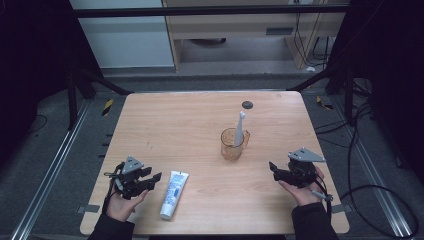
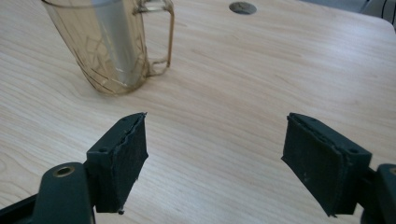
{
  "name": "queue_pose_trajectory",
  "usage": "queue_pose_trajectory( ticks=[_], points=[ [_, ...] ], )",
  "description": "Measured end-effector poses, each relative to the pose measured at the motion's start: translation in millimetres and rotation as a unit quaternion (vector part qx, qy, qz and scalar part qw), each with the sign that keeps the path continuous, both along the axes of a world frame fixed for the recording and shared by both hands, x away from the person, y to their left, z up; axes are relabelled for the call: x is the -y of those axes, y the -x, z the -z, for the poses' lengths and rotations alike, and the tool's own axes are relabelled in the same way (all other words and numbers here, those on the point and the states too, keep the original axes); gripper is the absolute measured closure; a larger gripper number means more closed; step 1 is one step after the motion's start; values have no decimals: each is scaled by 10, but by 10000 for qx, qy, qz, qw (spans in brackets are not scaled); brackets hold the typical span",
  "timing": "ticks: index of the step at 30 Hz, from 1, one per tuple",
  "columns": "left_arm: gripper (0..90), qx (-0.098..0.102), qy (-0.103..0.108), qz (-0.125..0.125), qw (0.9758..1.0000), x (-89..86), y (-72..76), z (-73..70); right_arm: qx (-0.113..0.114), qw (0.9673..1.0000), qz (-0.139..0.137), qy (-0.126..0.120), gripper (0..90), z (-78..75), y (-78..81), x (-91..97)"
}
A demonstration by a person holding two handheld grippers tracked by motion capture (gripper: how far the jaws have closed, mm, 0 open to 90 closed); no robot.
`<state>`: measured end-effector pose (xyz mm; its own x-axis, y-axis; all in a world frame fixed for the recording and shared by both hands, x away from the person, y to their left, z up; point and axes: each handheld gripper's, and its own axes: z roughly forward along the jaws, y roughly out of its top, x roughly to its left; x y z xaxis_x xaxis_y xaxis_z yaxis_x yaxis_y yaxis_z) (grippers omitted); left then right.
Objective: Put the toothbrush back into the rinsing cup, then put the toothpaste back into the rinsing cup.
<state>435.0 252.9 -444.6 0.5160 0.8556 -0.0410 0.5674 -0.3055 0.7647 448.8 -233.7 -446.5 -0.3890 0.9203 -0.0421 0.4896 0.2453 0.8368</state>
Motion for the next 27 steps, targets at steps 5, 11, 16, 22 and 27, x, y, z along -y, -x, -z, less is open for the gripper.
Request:
queue_pose_trajectory(
  ticks=[5,11,16,22,27],
  points=[
    [447,-22,47,93,9999,78,9,-64,-79,9999,115,-18,204,47,11,83],
    [411,-66,41,187,9998,184,-3,-132,-133,9998,111,22,198,79,19,107],
    [404,-165,-50,262,9995,257,-11,-153,-188,9997,100,88,194,115,40,121],
    [392,-367,-242,393,9983,347,-49,-169,-261,9995,161,116,191,158,35,134],
    [375,-453,-349,429,9974,425,-71,-185,-299,9992,171,208,192,179,26,122]
  ],
)
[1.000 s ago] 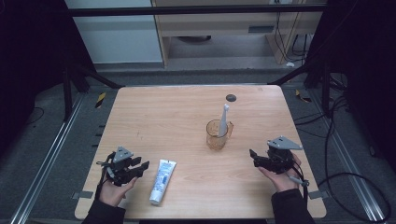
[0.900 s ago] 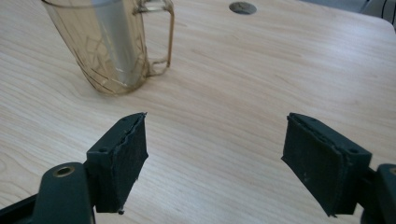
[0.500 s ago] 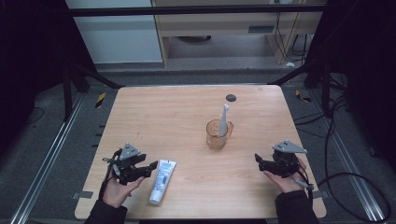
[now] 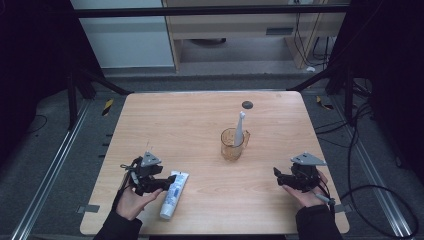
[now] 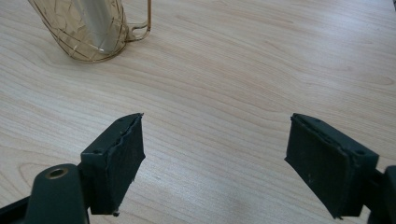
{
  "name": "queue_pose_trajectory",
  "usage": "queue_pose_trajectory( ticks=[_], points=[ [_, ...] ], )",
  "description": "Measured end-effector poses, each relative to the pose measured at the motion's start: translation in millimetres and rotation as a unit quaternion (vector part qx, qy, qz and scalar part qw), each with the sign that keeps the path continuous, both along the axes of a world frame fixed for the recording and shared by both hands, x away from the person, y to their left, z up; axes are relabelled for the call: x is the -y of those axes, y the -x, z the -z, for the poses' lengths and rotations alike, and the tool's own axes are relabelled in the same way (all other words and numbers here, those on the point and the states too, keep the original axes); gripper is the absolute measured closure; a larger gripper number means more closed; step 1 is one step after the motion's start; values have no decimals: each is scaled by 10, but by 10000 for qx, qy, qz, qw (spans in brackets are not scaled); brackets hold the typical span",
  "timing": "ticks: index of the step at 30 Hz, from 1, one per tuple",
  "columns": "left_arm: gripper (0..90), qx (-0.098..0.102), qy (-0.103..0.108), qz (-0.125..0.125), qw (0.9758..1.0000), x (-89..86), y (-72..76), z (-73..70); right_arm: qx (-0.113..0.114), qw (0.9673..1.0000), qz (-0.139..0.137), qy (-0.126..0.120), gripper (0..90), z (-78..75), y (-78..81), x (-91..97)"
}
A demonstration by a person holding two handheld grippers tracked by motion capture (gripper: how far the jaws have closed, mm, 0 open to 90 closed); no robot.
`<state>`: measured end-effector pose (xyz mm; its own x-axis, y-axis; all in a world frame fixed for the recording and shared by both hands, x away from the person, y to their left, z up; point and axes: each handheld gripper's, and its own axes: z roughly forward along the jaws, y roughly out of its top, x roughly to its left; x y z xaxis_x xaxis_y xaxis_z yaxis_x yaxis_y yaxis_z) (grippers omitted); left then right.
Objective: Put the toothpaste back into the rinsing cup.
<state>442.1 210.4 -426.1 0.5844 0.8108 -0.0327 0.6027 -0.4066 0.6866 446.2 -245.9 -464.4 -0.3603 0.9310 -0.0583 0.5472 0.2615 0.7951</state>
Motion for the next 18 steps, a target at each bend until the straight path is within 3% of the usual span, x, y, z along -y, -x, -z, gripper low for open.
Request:
queue_pose_trajectory(
  ticks=[11,18],
  points=[
    [344,-240,-352,-23,9991,159,-6,74,-70,10000,-31,21,191,31,-36,-9],
    [326,-415,-391,-83,9983,212,-20,136,-121,9999,-57,33,187,44,-51,-26]
  ],
)
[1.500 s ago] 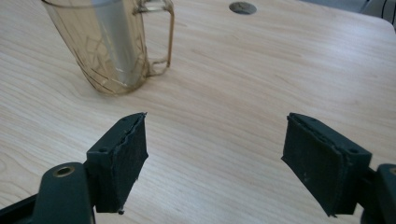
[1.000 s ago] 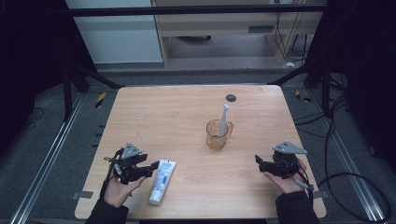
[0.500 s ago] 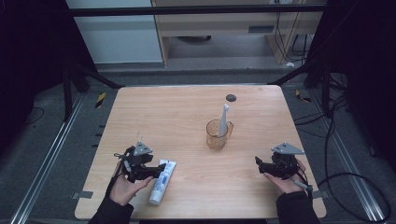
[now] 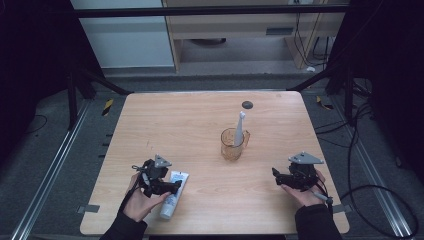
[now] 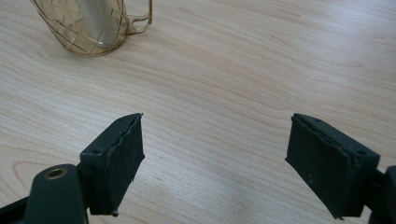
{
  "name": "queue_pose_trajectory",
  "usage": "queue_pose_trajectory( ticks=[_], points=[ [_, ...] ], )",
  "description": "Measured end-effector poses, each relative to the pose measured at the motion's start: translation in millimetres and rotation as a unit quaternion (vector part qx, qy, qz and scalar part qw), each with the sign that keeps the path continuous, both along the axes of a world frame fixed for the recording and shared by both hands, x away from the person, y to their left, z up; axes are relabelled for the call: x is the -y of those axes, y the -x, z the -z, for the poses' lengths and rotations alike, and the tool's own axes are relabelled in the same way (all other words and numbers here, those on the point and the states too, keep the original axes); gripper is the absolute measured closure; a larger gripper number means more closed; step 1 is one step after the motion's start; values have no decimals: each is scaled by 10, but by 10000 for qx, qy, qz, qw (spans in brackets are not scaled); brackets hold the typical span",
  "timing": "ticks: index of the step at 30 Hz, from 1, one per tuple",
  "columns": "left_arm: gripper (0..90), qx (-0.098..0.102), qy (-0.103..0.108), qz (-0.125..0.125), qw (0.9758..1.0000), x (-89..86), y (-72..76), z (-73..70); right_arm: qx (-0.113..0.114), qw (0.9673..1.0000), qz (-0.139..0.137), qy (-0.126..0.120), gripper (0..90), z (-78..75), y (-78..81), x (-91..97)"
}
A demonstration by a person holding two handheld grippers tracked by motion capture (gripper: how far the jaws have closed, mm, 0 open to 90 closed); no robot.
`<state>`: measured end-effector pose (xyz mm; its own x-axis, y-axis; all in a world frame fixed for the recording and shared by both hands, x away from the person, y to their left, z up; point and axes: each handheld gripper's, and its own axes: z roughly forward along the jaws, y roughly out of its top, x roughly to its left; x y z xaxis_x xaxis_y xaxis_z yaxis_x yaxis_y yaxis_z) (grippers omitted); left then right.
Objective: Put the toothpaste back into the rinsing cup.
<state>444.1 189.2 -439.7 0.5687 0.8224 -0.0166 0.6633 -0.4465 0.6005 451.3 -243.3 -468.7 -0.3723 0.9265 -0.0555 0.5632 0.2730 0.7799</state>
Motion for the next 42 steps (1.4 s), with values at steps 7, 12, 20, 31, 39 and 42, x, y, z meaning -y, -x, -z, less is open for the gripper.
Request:
queue_pose_trajectory(
  ticks=[7,12,20,31,39,42],
  points=[
    [321,-218,-84,-49,9997,22,-32,82,-30,10000,-4,59,185,13,-6,-26],
    [322,-320,-97,-66,9994,42,-51,120,-53,9999,-4,86,185,17,-9,-34],
    [318,-474,-159,-53,9987,96,-86,182,-79,9999,-17,152,186,28,-15,-39],
    [318,-634,-329,-112,9974,132,-139,263,-159,9996,-32,215,189,60,-38,-54],
    [319,-703,-413,-232,9964,145,-185,307,-197,9996,-30,218,191,67,-40,-53],
    [308,-756,-426,-265,9959,145,-196,319,-189,9995,-48,250,192,70,-42,-52]
  ],
)
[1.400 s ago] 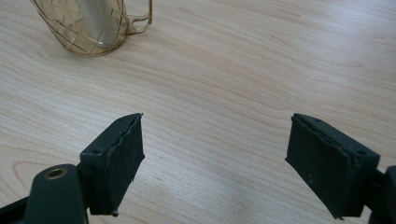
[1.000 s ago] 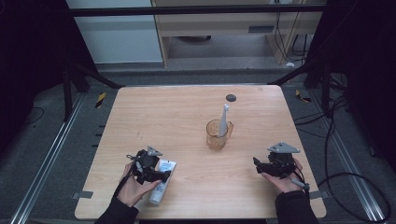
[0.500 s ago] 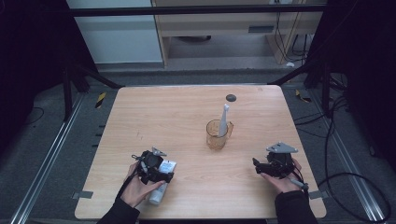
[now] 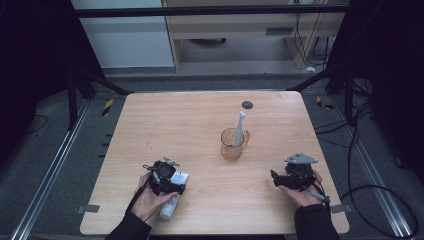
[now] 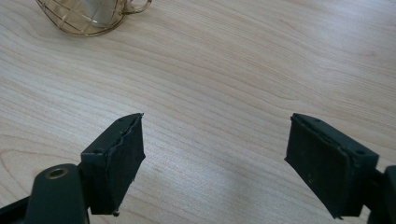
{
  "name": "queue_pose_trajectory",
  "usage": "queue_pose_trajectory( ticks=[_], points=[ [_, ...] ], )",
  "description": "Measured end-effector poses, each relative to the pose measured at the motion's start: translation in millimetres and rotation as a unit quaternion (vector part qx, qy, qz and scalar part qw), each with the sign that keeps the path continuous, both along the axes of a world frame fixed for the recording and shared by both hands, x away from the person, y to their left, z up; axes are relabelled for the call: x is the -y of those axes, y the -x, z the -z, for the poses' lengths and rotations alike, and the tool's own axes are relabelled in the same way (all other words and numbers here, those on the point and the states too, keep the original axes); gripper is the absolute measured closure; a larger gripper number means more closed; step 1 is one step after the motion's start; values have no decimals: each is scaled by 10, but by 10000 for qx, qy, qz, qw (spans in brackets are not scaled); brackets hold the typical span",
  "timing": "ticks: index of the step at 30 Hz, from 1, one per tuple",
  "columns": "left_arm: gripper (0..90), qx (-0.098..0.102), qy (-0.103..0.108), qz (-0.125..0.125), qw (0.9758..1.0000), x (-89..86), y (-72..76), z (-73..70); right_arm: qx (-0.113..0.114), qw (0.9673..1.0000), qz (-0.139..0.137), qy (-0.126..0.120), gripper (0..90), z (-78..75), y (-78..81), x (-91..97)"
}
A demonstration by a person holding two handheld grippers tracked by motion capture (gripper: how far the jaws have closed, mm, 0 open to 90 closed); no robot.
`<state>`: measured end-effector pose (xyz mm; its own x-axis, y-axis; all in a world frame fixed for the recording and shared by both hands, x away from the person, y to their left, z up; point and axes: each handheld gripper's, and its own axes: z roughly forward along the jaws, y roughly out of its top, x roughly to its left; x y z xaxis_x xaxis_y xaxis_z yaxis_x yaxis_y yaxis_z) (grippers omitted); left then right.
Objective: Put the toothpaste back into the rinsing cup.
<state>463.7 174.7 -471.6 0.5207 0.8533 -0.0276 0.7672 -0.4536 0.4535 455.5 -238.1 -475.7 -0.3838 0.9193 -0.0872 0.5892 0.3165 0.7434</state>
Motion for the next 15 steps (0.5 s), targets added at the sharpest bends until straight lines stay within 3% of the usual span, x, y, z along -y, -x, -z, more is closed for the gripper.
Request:
queue_pose_trajectory(
  ticks=[9,15],
  points=[
    [288,-140,15,-75,9999,3,-25,42,-23,10000,44,-30,192,2,0,16],
    [283,-107,-154,-123,9997,49,-37,46,-26,10000,24,-8,192,6,-5,20]
  ],
)
